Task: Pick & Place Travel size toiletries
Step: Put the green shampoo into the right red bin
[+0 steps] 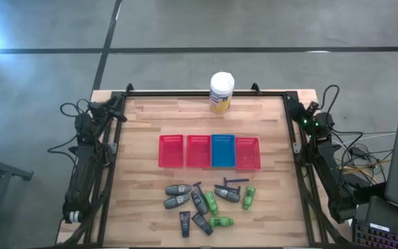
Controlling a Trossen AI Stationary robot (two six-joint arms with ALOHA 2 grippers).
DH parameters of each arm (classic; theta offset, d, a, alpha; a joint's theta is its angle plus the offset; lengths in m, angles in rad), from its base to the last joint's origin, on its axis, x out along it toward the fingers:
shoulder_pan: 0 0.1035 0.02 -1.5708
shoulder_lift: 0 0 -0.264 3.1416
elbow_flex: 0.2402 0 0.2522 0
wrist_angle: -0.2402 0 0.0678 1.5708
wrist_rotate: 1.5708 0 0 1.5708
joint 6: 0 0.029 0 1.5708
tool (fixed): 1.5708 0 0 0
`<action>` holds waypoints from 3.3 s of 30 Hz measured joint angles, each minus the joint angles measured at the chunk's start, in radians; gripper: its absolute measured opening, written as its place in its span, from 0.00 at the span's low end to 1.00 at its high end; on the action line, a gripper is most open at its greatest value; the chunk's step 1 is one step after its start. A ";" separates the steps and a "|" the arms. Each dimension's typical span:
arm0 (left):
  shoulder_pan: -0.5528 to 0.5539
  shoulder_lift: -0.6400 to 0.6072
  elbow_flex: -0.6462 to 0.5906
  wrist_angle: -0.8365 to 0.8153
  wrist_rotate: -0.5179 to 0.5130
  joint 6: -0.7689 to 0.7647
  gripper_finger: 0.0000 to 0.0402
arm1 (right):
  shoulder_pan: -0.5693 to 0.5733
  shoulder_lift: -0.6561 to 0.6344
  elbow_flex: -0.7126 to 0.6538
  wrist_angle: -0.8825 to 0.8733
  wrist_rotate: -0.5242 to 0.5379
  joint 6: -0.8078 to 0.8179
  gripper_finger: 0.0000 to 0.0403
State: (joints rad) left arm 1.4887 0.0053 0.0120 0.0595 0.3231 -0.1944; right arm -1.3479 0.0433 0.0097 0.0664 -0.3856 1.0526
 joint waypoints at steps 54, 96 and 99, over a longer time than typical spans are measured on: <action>0.000 0.000 0.000 0.000 0.000 0.000 0.36 | 0.380 0.414 0.333 -0.189 -0.216 0.031 0.90; 0.000 0.000 0.000 0.000 0.000 0.000 0.35 | 1.714 1.301 0.668 -0.567 0.046 1.106 0.90; 0.000 0.000 0.000 0.000 0.000 0.000 0.35 | 1.725 1.378 0.672 -0.525 0.047 1.139 0.90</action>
State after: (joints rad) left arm 1.4887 0.0051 0.0118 0.0597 0.3230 -0.1946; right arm 0.3770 1.4211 0.6821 -0.4582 -0.3382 2.1918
